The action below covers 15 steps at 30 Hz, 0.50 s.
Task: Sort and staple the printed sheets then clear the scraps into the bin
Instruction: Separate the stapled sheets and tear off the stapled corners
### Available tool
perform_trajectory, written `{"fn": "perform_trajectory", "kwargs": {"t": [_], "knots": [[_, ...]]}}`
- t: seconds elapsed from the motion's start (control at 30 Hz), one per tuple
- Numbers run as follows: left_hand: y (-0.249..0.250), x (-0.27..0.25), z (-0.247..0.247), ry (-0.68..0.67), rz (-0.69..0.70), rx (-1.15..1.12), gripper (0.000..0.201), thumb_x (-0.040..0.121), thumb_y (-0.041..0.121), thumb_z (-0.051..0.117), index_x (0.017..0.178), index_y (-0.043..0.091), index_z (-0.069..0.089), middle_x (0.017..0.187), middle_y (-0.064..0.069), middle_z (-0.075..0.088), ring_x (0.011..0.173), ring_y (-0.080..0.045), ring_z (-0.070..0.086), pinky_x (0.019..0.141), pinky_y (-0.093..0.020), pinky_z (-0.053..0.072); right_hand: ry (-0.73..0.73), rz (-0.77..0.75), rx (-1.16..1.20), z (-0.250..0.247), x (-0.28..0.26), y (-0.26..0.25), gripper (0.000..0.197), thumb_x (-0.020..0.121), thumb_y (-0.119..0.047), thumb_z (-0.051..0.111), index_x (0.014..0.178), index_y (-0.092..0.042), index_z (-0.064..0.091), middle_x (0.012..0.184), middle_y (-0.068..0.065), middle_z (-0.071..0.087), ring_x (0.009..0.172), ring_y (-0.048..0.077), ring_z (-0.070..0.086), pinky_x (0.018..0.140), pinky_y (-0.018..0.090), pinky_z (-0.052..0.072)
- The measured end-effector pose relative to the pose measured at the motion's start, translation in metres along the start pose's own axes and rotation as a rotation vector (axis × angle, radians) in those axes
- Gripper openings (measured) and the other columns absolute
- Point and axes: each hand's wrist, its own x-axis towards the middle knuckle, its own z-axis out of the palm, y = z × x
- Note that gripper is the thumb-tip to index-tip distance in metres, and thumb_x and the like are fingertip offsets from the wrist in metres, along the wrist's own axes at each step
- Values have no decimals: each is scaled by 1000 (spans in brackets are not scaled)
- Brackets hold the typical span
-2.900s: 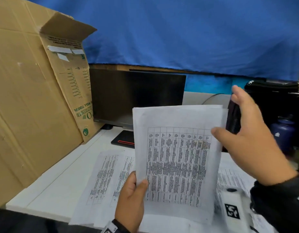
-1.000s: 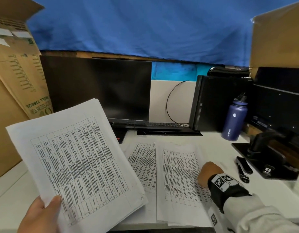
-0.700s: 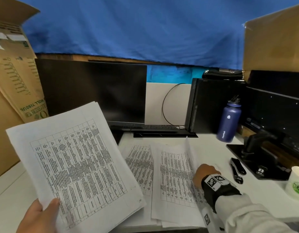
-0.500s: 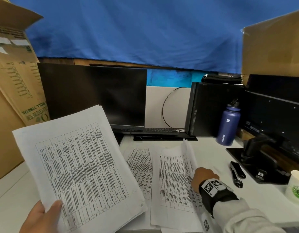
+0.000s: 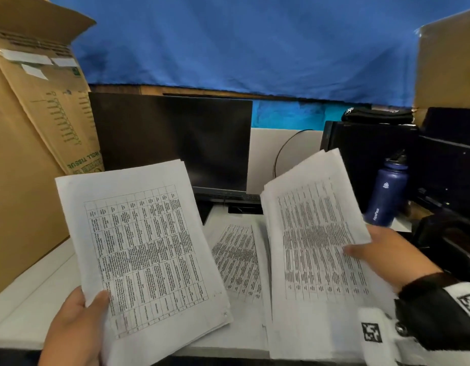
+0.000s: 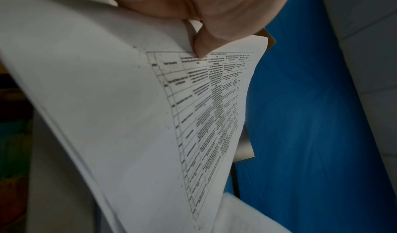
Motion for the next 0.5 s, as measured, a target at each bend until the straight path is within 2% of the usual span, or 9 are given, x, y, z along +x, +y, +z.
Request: {"fn": "perform_trajectory", "kwargs": {"t": [0.07, 0.13, 0.17, 0.2, 0.27, 0.33, 0.4, 0.47, 0.5], "knots": [[4, -3, 3, 14, 26, -41, 14, 99, 18, 53, 100, 22, 67, 92, -7, 74, 81, -31, 70, 74, -40, 56, 69, -67, 120, -19, -15, -10, 22, 88, -17, 70, 105, -30, 71, 97, -6, 76, 92, 19, 71, 92, 45, 52], [5, -1, 8, -11, 45, -44, 15, 99, 18, 53, 98, 23, 67, 93, -6, 76, 82, -31, 72, 76, -47, 58, 38, -111, 270, -30, -27, -19, 30, 80, -22, 75, 109, -33, 70, 102, -6, 75, 97, 19, 71, 91, 48, 52], [7, -3, 11, -33, 54, -32, 15, 99, 19, 52, 98, 25, 66, 92, -4, 77, 81, -29, 73, 75, -47, 59, -9, -129, 361, -32, -30, -22, 37, 75, -26, 75, 111, -32, 70, 106, -4, 76, 100, 21, 71, 94, 52, 51], [9, -6, 14, -65, 69, -12, 15, 99, 20, 51, 99, 25, 65, 91, -2, 77, 81, -27, 74, 73, -45, 59, -50, -123, 476, -30, -32, -23, 41, 73, -25, 74, 114, -30, 70, 111, -1, 75, 103, 26, 72, 97, 57, 49], [13, -12, 23, -130, 108, -28, 17, 99, 17, 51, 103, 24, 66, 91, -2, 78, 83, -27, 74, 72, -43, 59, -152, -96, 677, -15, -36, -26, 37, 84, -6, 65, 120, -17, 67, 114, 8, 74, 102, 33, 72, 96, 59, 49], [16, -23, 35, -209, 153, -39, 21, 99, 11, 51, 106, 19, 69, 95, -5, 79, 86, -29, 75, 77, -44, 59, -225, -57, 761, 11, -39, -28, 34, 91, 4, 55, 120, -10, 67, 113, 12, 74, 102, 35, 72, 98, 58, 49], [20, -34, 47, -339, 101, -77, 22, 98, 7, 53, 107, 15, 71, 99, -12, 78, 91, -35, 74, 84, -52, 58, -246, -28, 811, 40, -48, -31, 30, 94, -2, 54, 119, -12, 67, 110, 10, 75, 102, 32, 72, 97, 54, 50], [20, -46, 59, -460, 23, -147, 20, 97, 11, 56, 108, 13, 73, 104, -19, 76, 97, -40, 72, 92, -62, 53, -210, 4, 809, 65, -51, -31, 27, 98, -8, 53, 117, -20, 67, 106, 2, 77, 96, 22, 74, 85, 45, 56], [18, -49, 64, -484, 5, -171, 21, 98, 23, 57, 109, 15, 73, 108, -19, 75, 101, -38, 71, 96, -63, 50, -172, -3, 764, 75, -52, -30, 25, 99, -11, 54, 115, -24, 66, 102, -3, 78, 90, 13, 75, 76, 36, 57]]}}
